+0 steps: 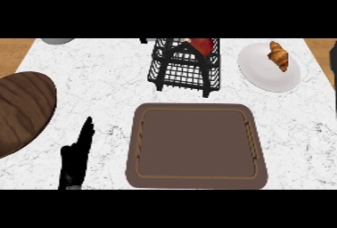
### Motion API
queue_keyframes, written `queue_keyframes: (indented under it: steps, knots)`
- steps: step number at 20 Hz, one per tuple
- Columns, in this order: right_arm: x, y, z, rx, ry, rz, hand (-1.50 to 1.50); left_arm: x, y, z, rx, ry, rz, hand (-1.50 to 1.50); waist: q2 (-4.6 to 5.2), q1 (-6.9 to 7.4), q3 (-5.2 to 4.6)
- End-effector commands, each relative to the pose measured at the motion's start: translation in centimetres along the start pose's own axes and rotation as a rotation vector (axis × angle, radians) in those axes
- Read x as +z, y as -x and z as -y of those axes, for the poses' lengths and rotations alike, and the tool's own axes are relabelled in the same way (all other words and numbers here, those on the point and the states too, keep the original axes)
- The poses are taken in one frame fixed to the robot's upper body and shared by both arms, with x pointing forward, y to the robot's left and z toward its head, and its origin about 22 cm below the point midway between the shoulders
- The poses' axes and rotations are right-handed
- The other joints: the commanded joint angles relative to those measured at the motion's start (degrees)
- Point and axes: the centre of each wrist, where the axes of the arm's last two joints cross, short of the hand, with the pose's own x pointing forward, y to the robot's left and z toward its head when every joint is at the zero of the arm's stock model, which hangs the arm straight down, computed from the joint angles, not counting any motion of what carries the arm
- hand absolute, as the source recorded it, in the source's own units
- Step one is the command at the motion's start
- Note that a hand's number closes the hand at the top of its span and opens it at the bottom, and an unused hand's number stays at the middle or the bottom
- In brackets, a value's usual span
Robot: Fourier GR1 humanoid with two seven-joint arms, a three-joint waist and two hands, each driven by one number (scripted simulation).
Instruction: Pick the pear from the tray and place it in the tiered basket
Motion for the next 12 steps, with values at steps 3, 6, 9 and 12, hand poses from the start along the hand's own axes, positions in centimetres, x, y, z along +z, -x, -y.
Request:
queue_keyframes:
  steps: [3,6,9,12]
  knots:
    - [-0.2,1.6,11.8,-0.011,0.048,-0.028,-1.5,1.0,0.2,-0.9,0.004,0.014,-0.033,0.0,-0.17,-0.5,-0.1]
    - [-0.2,0.7,18.2,-0.002,0.041,-0.01,-1.5,0.0,0.4,-0.7,-0.004,-0.006,-0.021,0.0,0.18,-0.17,-0.12]
    - [1.1,3.4,23.7,-0.015,-0.005,-0.012,-1.5,-0.3,0.5,-0.4,-0.005,-0.001,-0.019,0.0,0.35,-0.31,-0.07]
    - [2.4,6.1,26.6,-0.032,-0.024,0.002,-1.5,1.0,0.7,-0.4,-0.021,0.021,-0.011,0.0,0.39,0.59,-0.06]
